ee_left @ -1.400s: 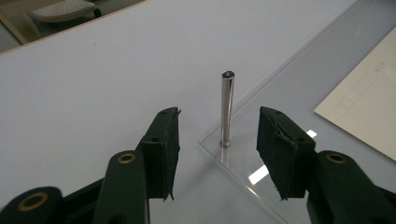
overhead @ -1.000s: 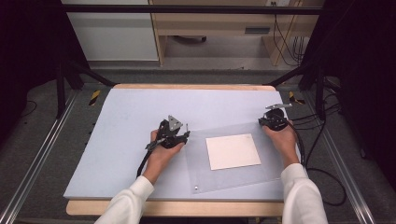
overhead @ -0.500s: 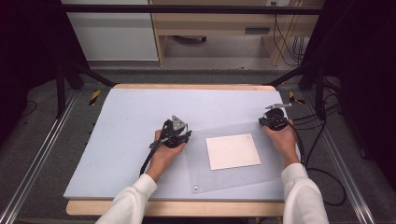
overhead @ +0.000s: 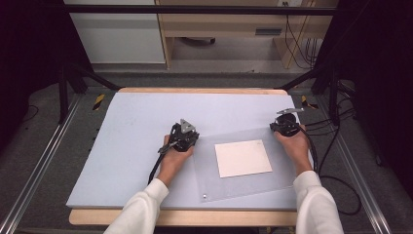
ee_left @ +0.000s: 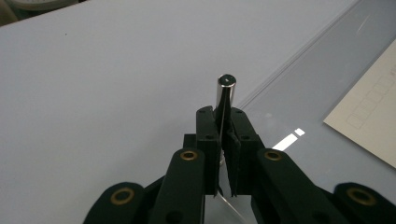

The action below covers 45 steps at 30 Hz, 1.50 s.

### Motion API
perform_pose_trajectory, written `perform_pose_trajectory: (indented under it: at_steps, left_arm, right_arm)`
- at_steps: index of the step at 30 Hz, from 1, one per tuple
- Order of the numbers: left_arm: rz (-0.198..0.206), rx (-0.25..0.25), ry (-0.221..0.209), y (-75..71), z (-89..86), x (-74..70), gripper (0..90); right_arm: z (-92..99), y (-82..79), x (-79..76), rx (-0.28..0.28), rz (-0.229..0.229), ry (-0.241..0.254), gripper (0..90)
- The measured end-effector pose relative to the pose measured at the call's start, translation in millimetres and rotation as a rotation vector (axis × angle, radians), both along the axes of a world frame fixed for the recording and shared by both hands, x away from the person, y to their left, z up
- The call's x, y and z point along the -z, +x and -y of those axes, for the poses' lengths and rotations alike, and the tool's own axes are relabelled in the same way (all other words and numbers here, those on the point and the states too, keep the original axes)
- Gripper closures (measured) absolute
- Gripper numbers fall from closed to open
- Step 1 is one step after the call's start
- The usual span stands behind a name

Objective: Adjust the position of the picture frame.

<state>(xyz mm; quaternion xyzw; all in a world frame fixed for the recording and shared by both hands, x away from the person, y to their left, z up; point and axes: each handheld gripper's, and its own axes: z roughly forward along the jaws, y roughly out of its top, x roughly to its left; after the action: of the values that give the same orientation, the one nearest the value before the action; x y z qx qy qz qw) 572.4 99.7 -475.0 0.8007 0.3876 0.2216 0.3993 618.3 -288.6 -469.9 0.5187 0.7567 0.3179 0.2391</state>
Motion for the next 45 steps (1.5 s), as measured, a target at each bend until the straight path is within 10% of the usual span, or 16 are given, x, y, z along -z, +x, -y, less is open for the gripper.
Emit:
perform_pose_trajectory:
  at_steps: [18, 28, 45]
  left_arm:
    - [-0.056, 0.011, -0.016, 3.6, -3.6, -7.9, 84.6]
    - [-0.046, 0.031, -0.005, 0.0, -14.3, -34.3, 84.1]
    - [-0.049, 0.047, -0.001, -18.0, -82.0, -85.6, 83.6]
  right_arm:
    - [-3.4, -1.2, -8.8, 0.005, -0.006, -0.005, 85.4]
    - [-14.5, -12.6, -44.9, -0.03, -0.023, -0.051, 85.4]
    - [-76.6, -35.6, -99.8, -0.072, -0.043, -0.105, 85.4]
